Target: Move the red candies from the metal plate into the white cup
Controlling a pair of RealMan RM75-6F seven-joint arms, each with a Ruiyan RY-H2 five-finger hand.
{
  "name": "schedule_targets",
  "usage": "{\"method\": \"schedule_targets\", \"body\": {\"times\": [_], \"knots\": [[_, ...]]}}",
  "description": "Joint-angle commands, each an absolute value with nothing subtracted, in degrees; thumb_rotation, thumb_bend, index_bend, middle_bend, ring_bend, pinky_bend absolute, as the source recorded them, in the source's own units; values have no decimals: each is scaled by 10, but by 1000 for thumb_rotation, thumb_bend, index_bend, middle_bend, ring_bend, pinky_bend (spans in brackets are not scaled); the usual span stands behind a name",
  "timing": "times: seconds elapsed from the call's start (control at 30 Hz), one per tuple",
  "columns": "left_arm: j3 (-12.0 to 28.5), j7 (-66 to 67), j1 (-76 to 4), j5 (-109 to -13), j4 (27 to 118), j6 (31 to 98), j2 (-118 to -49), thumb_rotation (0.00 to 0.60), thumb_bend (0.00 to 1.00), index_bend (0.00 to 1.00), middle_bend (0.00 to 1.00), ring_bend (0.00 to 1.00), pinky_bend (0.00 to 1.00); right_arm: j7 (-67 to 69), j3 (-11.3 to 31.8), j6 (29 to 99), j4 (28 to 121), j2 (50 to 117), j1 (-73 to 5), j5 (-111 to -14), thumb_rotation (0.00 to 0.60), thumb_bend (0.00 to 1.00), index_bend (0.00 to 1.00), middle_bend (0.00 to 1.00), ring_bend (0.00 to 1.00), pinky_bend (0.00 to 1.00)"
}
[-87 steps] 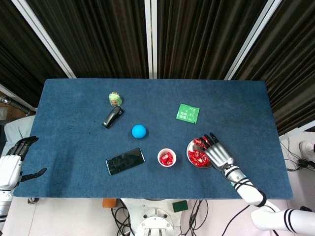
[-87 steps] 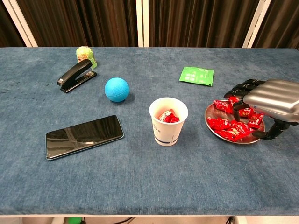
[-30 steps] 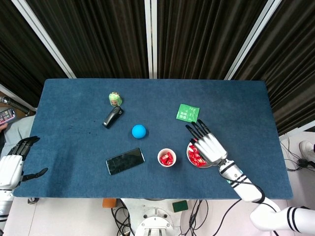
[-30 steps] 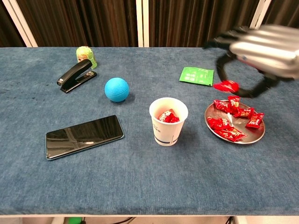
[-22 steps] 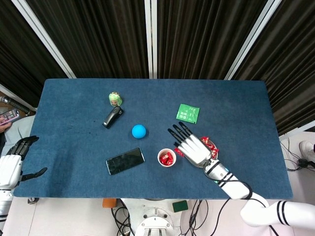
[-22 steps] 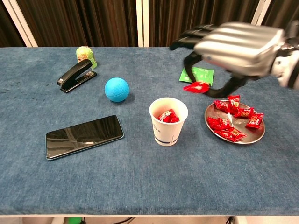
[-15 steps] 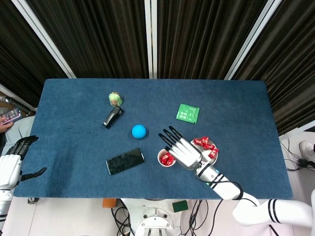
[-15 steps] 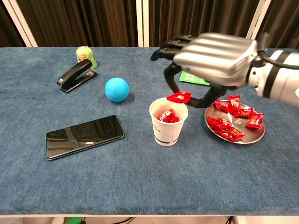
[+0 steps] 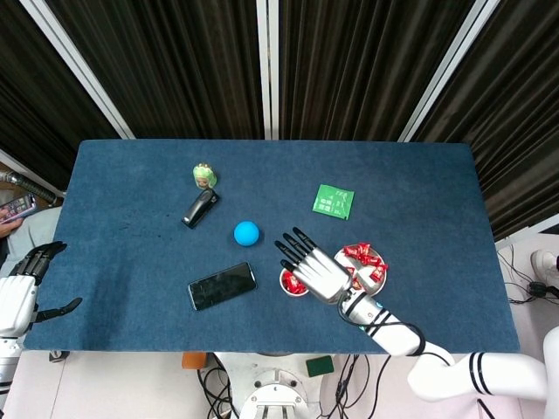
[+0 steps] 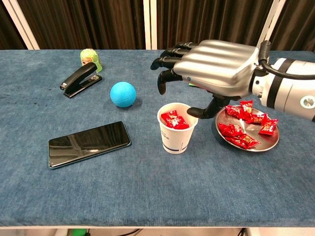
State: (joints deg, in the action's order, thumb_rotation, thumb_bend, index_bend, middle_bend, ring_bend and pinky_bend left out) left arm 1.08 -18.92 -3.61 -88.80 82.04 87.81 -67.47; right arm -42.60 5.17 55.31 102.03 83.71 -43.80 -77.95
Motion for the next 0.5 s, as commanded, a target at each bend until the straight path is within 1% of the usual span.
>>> {"method": "schedule_targets", "body": {"times": [0.03, 0.13, 0.27, 0.5], "knots": [[11, -190, -36, -888, 820, 879, -675, 600, 44, 162, 128, 111, 232, -420, 50, 571, 1028, 827, -430, -789, 600, 339, 302, 44, 0, 0], [10, -190, -36, -888, 820, 878, -675, 600, 44, 162, 129, 111, 232, -409, 49, 591, 1028, 808, -417, -791, 600, 338, 305, 47, 0, 0], [9, -191, -37, -890, 818, 876, -677, 600, 45, 162, 128, 111, 232, -396, 52, 598, 1008, 786, -403, -762, 600, 339, 308, 47, 0, 0], [8, -187, -39, -893, 820, 874, -679, 600, 45, 162, 128, 111, 232, -363, 55, 589, 950, 788, -392, -715, 600, 338, 322, 45, 0, 0]]}}
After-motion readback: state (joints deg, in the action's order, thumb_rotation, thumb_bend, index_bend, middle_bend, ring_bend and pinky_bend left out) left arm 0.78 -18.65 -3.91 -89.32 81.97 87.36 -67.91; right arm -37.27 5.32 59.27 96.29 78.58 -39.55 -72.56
